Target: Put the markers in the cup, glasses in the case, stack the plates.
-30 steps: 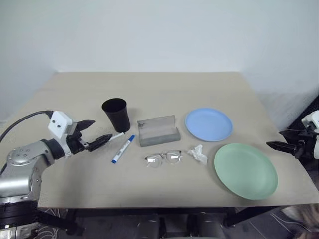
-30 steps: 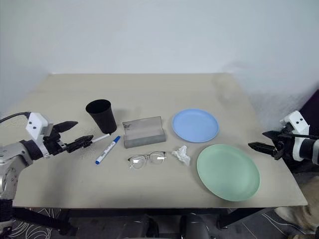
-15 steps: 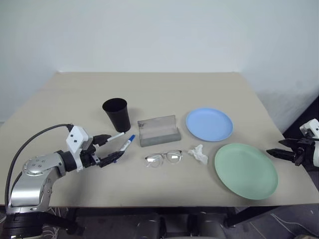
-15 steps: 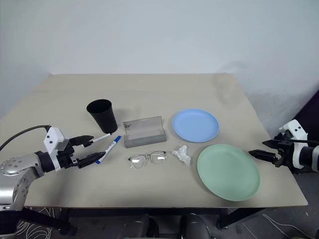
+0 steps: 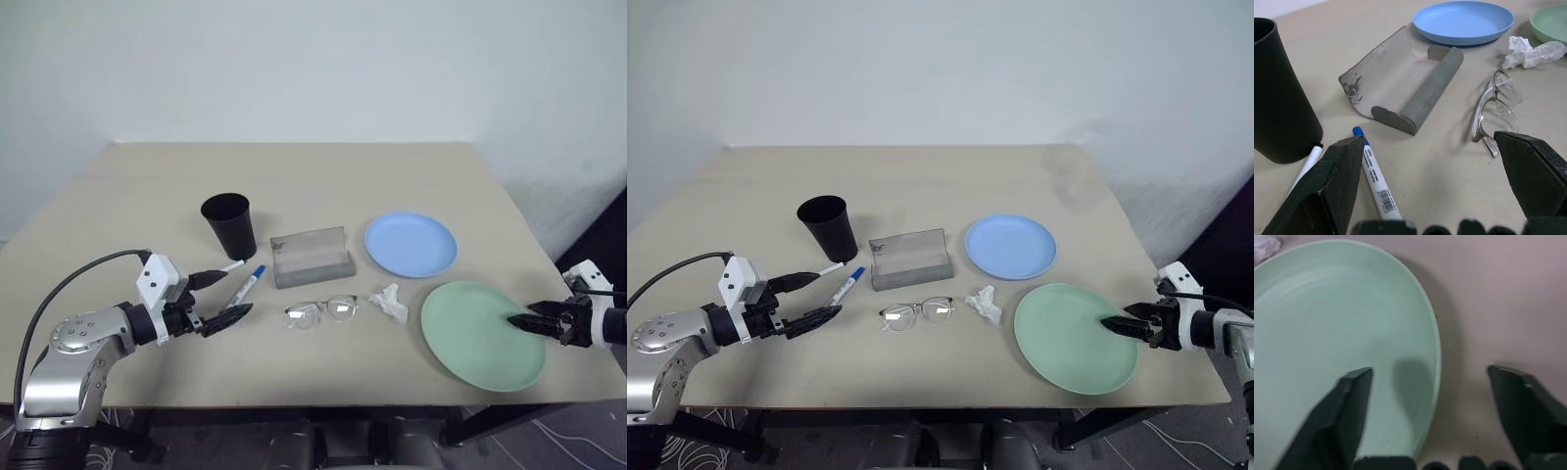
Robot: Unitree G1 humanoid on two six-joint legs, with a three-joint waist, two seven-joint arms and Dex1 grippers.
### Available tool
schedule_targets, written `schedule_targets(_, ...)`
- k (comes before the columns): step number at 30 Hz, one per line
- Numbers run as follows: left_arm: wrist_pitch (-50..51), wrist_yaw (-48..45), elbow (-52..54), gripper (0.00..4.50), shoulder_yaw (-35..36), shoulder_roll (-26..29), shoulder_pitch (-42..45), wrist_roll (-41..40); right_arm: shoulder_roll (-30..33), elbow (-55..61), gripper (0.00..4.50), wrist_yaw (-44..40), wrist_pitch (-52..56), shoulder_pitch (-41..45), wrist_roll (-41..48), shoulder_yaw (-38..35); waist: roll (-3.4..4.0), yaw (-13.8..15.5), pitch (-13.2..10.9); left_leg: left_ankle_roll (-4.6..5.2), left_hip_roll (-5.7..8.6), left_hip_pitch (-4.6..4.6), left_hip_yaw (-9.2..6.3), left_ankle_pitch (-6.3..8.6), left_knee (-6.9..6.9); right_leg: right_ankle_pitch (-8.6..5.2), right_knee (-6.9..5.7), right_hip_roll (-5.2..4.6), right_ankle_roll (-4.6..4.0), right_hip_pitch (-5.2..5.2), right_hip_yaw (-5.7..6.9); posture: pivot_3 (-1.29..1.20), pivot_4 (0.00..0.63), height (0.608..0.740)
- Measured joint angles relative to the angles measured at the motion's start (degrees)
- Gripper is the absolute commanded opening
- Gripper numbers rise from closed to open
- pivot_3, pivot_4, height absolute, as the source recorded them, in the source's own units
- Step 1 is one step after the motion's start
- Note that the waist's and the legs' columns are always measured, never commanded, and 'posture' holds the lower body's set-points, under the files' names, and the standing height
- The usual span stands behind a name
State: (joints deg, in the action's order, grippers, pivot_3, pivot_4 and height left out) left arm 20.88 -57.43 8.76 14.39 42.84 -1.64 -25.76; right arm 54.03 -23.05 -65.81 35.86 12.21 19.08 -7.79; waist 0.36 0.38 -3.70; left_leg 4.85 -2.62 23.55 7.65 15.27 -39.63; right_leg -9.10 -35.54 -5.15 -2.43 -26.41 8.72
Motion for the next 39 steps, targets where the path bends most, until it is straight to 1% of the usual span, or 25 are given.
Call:
schedule_targets(8, 0.1, 0.4, 0.0, 4.50, 0.0, -0.1, -0.7, 0.0, -0.6, 0.4, 0.03, 0.8, 2.8, 0.1, 0.9, -0.2, 0.00, 0.0, 0.0, 0.00, 0.00, 0.01, -0.02, 0.00, 0.00, 0.00, 0.00, 0.00, 0.00, 0.00, 0.00, 0.00, 0.000, 0.732)
schedule_targets(14, 0.1, 0.6, 0.1, 4.50, 0.0, -0.5, -0.8, 0.0, -0.8, 0.1, 0.01, 0.9, 8.9, 2.7, 4.4, -2.3, 0.01, 0.0, 0.0, 0.00, 0.00, 0.01, -0.01, 0.00, -0.01, 0.00, 0.01, 0.00, 0.00, 0.00, 0.00, 0.00, 0.000, 0.732)
schedule_targets(19, -0.1, 0.7, 0.1, 4.50, -0.2, -0.8, -0.7, 0.0, -1.1, -5.4, 0.01, 3.6, 16.7, 11.8, 9.3, -8.5, 0.09, -0.2, 0.0, 0.00, 0.00, 0.01, 0.01, 0.00, -0.04, 0.00, 0.01, 0.05, 0.00, 0.00, 0.03, 0.00, 0.000, 0.732)
schedule_targets(22, -0.2, 0.7, 0.0, 4.50, -0.4, -1.0, -0.6, 0.0, -1.8, -6.1, 0.01, 6.1, 19.0, 15.7, 10.3, -9.9, 0.08, -0.2, 0.0, 0.00, -0.03, 0.00, -0.03, 0.00, -0.03, 0.00, 0.01, 0.10, 0.00, -0.01, 0.01, 0.00, 0.000, 0.732)
schedule_targets(24, -0.2, 0.7, 0.0, 4.50, -0.5, -1.2, -0.4, 0.0, -4.2, -7.5, 0.01, 10.1, 20.1, 19.2, 10.2, -10.3, 0.08, -0.3, 0.0, -0.01, -0.07, 0.05, 0.00, 0.00, -0.02, 0.00, 0.00, 0.13, 0.00, 0.00, 0.01, 0.00, 0.000, 0.732)
schedule_targets(28, -0.1, 1.0, -0.1, 4.50, -0.6, -1.3, -0.1, 0.0, -10.9, -9.5, 0.01, 19.8, 21.9, 25.5, 9.6, -10.4, 0.15, -0.3, 0.0, -0.01, -0.07, 0.05, 0.04, -0.01, 0.00, 0.00, -0.06, 0.15, 0.00, -0.03, -0.02, 0.00, 0.000, 0.732)
schedule_targets(31, 0.3, 1.3, -0.2, 4.50, -1.0, -1.6, 0.3, 0.0, -16.8, -12.1, 0.01, 28.1, 21.1, 31.4, 7.6, -10.1, 0.19, -0.5, 0.0, -0.02, -0.06, 0.08, 0.08, -0.01, 0.01, 0.01, -0.09, 0.17, 0.00, -0.07, -0.01, 0.00, 0.000, 0.732)
schedule_targets(33, 0.5, 1.5, -0.2, 4.50, -1.1, -1.7, 0.3, 0.0, -19.5, -15.5, 0.01, 32.1, 19.0, 34.7, 6.1, -9.8, 0.19, -0.4, 0.0, -0.02, -0.02, 0.09, 0.07, -0.01, 0.03, 0.01, -0.10, 0.19, 0.00, -0.07, -0.02, 0.00, 0.000, 0.732)
schedule_targets(36, 0.6, 1.8, -0.2, 4.50, -1.3, -1.9, 0.5, 0.0, -22.2, -20.6, 0.01, 36.0, 14.9, 38.0, 4.1, -9.2, 0.21, -0.2, 0.0, -0.03, 0.06, 0.10, 0.07, -0.02, 0.08, 0.01, -0.10, 0.19, 0.00, -0.07, -0.04, 0.00, 0.000, 0.732)
schedule_targets(39, 1.0, 2.2, -0.1, 4.50, -1.3, -2.1, 0.4, 0.0, -23.6, -25.6, 0.01, 38.0, 11.1, 39.5, 2.1, -8.5, 0.21, -0.2, 0.0, -0.17, 0.10, 0.11, 0.10, -0.09, 0.10, 0.01, -0.09, 0.19, 0.00, -0.07, -0.10, 0.00, 0.000, 0.732)
